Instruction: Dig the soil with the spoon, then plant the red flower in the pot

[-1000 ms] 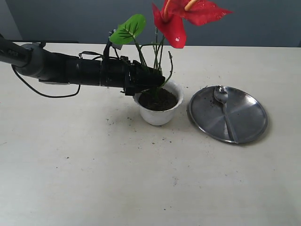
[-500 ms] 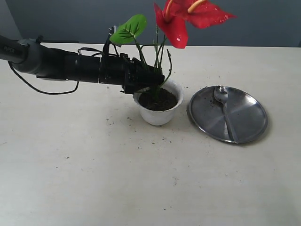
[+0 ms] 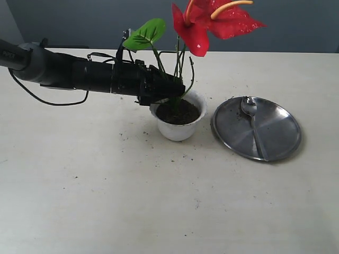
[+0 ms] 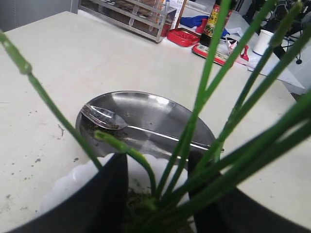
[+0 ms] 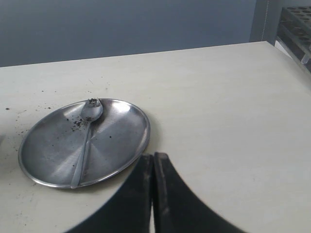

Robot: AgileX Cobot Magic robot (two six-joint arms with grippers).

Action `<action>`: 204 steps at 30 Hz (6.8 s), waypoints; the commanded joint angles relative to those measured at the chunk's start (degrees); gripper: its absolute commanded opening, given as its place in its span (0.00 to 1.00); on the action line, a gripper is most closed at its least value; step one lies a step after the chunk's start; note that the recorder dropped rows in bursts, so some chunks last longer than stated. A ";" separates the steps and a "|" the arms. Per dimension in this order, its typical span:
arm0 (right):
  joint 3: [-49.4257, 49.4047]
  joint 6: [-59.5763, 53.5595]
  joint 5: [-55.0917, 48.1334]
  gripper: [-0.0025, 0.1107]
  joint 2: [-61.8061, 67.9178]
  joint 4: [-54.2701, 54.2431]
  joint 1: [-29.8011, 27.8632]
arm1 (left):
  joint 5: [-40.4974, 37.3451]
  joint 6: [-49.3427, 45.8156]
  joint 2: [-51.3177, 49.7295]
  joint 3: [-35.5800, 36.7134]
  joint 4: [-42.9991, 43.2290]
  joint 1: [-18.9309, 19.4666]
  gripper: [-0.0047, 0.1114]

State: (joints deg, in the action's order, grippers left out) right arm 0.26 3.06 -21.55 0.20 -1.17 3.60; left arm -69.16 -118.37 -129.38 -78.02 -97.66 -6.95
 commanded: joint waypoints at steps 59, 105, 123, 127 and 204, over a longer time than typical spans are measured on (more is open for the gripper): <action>-0.26 -0.25 0.71 0.02 -0.20 -0.05 0.20 | -0.80 8.08 3.40 -0.05 6.45 4.67 0.60; -0.26 -0.25 0.70 0.02 -0.20 -0.05 0.20 | -0.80 30.50 12.97 -0.05 30.26 12.22 0.67; -0.26 -0.25 0.59 0.02 -0.20 -0.05 0.20 | 17.32 45.27 27.34 -0.05 29.82 16.49 0.32; -0.26 -0.25 0.59 0.02 -0.20 -0.05 0.20 | 25.79 51.31 31.37 -0.05 34.04 16.49 0.27; -0.26 -0.25 0.57 0.02 -0.20 -0.05 0.20 | 52.99 94.91 70.74 8.07 81.64 22.22 0.04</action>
State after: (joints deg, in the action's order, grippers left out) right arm 0.26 3.06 -21.55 0.20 -1.17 3.60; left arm -18.74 -29.95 -59.83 -73.11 -15.61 14.26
